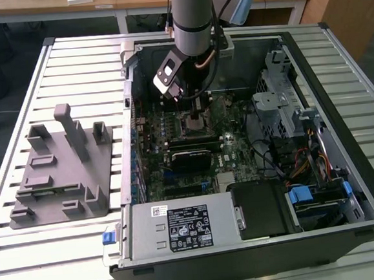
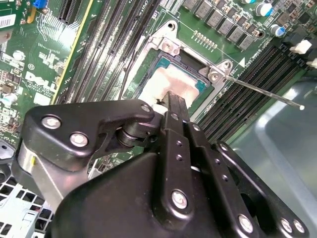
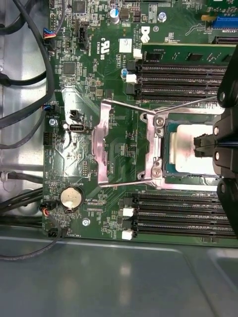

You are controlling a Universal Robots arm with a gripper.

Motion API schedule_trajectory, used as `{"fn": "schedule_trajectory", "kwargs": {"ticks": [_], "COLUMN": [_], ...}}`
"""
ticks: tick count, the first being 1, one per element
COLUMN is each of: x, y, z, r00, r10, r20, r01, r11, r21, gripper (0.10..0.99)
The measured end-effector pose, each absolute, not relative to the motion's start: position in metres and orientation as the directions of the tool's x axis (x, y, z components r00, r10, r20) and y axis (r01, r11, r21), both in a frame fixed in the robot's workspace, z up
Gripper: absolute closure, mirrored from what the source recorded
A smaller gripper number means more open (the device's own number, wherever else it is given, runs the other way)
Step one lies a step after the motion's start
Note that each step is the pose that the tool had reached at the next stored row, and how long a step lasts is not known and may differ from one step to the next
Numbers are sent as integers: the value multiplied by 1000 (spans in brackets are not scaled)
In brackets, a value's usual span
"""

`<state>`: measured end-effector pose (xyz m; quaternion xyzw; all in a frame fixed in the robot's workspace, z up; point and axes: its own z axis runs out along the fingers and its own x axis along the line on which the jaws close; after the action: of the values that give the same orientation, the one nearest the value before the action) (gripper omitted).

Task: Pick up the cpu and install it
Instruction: 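Close the cpu cover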

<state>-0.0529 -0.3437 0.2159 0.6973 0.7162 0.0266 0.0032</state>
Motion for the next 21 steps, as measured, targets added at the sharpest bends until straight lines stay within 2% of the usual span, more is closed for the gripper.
{"fn": "schedule_trajectory", "kwargs": {"ticks": [21], "x": [-53], "y": [-344], "z": [256], "r00": [-27], "r10": [999], "r20": [33], "r01": [999], "r11": [26], "r21": [36], "gripper": [973]}}
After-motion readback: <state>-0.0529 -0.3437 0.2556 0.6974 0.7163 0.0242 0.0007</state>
